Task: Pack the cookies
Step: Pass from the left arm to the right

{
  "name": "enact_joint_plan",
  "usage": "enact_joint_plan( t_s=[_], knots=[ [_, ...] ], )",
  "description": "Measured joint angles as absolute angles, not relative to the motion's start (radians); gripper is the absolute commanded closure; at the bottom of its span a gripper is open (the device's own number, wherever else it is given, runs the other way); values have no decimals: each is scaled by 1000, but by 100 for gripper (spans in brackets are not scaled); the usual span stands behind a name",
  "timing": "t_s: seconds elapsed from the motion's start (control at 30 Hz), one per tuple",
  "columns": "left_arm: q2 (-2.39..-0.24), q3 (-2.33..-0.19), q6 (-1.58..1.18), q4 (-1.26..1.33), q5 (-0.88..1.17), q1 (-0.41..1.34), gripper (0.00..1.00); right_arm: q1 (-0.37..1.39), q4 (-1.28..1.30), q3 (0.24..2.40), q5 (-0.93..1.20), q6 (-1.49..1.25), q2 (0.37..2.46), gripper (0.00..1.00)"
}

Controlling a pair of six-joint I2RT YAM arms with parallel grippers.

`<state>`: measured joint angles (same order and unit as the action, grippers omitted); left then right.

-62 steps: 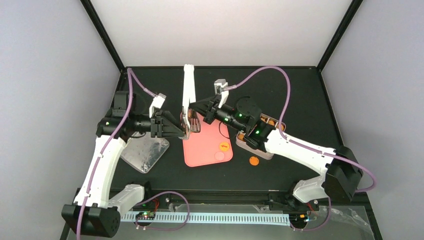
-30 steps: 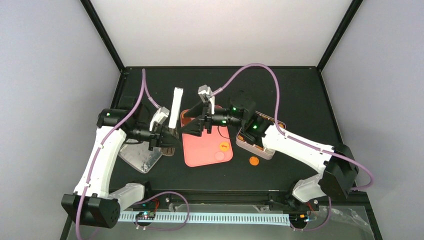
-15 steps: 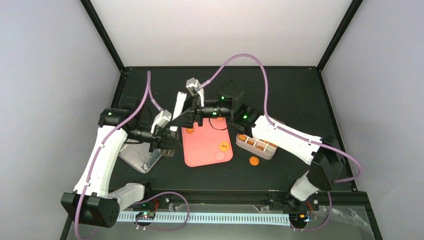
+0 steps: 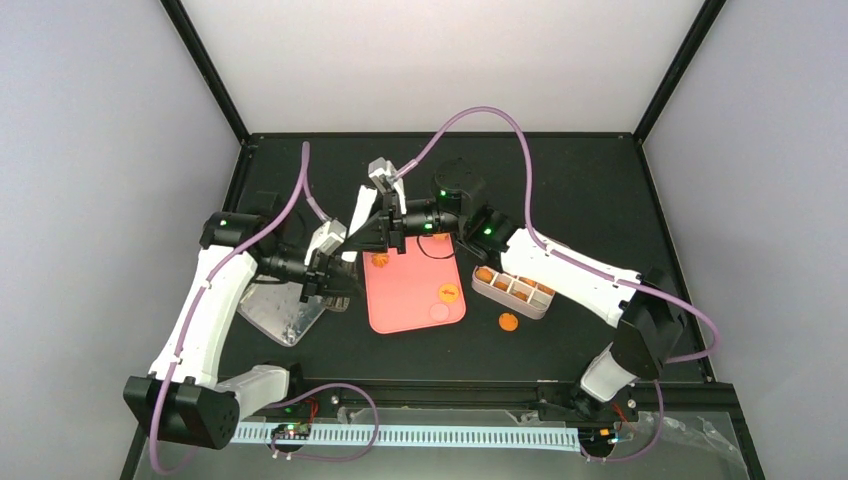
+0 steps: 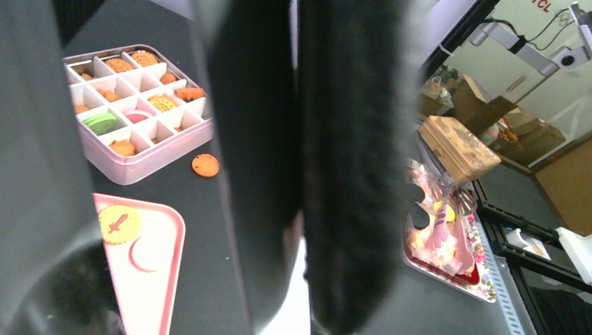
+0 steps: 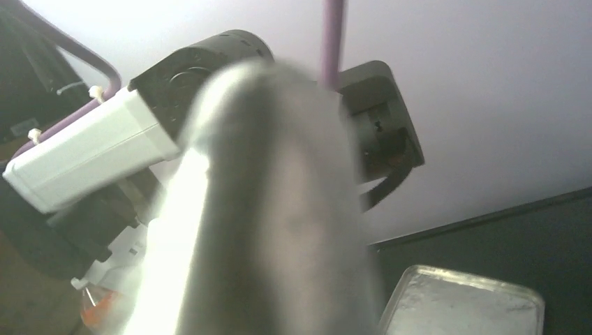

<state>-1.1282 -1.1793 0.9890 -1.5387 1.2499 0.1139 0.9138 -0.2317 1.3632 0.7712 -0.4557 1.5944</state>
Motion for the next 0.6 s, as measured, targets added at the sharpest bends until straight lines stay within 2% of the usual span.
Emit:
enact_joint_plan(
  t_s=[0.07, 0.13, 0.37, 0.5, 0.6],
  knots=[
    [-1131, -1186, 990, -1532, 1240, 114, 87, 914, -230, 1369, 773, -456, 1596, 75],
    [-1131, -1191, 986, -1523, 1226, 114, 79, 917, -222, 1377, 764, -450, 1596, 77],
    [-1084, -1197, 831, -1333, 1042, 124, 35, 917, -126, 1343, 575, -362, 1540, 78],
    [-1049, -1200, 743, -1217, 885, 127, 18, 920, -114, 1290, 408, -285, 1487, 78],
    [-1055, -1205, 705, -1174, 764, 90, 13, 920, -99, 1258, 298, -250, 1458, 78]
  ],
)
